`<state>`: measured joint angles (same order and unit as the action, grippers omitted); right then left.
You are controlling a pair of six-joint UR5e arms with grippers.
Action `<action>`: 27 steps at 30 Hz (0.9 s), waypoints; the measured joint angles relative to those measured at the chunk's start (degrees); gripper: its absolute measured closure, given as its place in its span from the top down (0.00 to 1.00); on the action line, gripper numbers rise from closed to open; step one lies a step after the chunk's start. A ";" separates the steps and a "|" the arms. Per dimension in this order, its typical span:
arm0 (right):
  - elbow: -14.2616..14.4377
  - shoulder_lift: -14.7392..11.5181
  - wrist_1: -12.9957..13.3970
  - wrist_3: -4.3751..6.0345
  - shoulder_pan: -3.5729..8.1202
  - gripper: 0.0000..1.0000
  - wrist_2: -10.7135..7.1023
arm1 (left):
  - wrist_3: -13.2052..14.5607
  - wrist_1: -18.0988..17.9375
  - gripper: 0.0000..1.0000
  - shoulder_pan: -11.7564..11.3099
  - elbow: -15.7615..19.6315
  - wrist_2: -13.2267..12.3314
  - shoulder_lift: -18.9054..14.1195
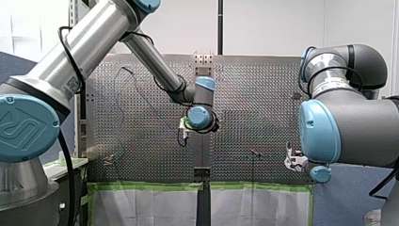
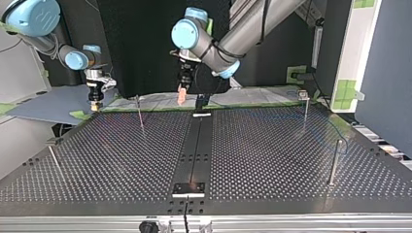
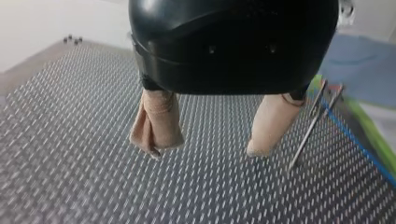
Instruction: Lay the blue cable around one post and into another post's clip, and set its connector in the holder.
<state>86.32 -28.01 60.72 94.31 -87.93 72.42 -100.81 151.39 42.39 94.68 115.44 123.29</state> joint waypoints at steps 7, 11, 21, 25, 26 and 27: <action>0.02 0.01 0.16 0.23 -0.16 0.00 -0.07 | 0.09 0.28 1.00 -2.63 3.64 0.31 -3.64; 0.02 0.01 0.18 0.27 -0.22 0.00 -0.08 | 0.19 0.67 1.00 -2.81 5.71 0.34 -5.72; 0.01 0.01 0.19 0.28 -0.28 0.00 -0.08 | 0.19 3.21 1.00 -2.74 11.01 1.94 -11.01; 0.02 0.01 0.19 0.28 -0.33 0.00 -0.08 | -0.77 4.51 1.00 -2.86 12.82 3.62 -12.82; 0.02 0.01 0.19 0.28 -0.34 0.00 -0.08 | -1.12 4.50 1.00 -2.91 13.25 4.05 -13.24; 0.02 0.01 0.19 0.28 -0.34 0.00 -0.08 | -1.68 4.29 1.00 -2.97 13.88 4.66 -13.86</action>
<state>86.35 -28.00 60.91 94.59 -88.27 72.34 -102.49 155.68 39.42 108.56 120.10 109.43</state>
